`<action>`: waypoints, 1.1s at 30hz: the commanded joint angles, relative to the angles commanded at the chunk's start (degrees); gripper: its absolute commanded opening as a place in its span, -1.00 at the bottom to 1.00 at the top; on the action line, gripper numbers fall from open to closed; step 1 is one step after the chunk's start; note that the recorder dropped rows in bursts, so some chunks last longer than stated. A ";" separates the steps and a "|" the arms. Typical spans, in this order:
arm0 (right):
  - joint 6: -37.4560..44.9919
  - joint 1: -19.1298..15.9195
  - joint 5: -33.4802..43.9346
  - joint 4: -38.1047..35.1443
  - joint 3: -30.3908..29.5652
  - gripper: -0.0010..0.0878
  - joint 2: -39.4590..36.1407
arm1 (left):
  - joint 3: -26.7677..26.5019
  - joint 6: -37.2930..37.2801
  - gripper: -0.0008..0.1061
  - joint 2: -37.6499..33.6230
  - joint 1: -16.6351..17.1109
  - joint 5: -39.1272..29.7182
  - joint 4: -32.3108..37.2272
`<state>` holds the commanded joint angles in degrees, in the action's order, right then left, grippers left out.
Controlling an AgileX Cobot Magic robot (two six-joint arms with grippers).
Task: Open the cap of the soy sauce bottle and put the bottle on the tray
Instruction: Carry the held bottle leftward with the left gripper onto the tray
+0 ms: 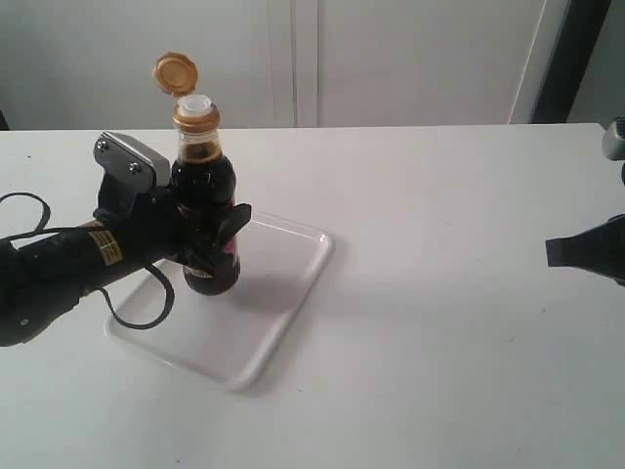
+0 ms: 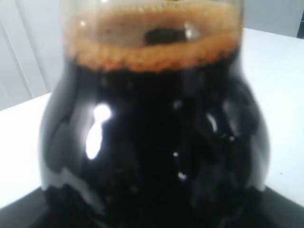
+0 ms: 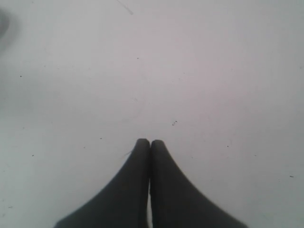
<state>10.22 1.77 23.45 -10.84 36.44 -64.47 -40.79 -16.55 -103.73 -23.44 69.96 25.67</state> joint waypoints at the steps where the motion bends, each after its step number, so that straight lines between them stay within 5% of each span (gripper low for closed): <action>1: 0.00 0.00 -0.23 0.00 0.00 -0.98 0.00 | -0.33 0.00 -0.99 -0.38 0.00 0.00 0.00; 20: 0.00 0.00 -0.46 0.00 0.00 -0.98 0.00 | -4.10 -4.28 -0.97 -4.86 0.00 0.00 0.53; 23: 0.00 0.00 -0.46 0.00 0.00 -0.98 0.00 | -3.99 -4.96 -0.68 -4.86 0.00 0.00 1.86; 33: 0.00 0.00 -0.32 0.00 0.00 -0.98 0.00 | -3.99 -8.57 0.92 -4.86 0.00 0.00 3.61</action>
<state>10.22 1.77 23.13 -10.84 36.44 -64.47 -44.78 -25.12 -108.59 -23.44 69.96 29.28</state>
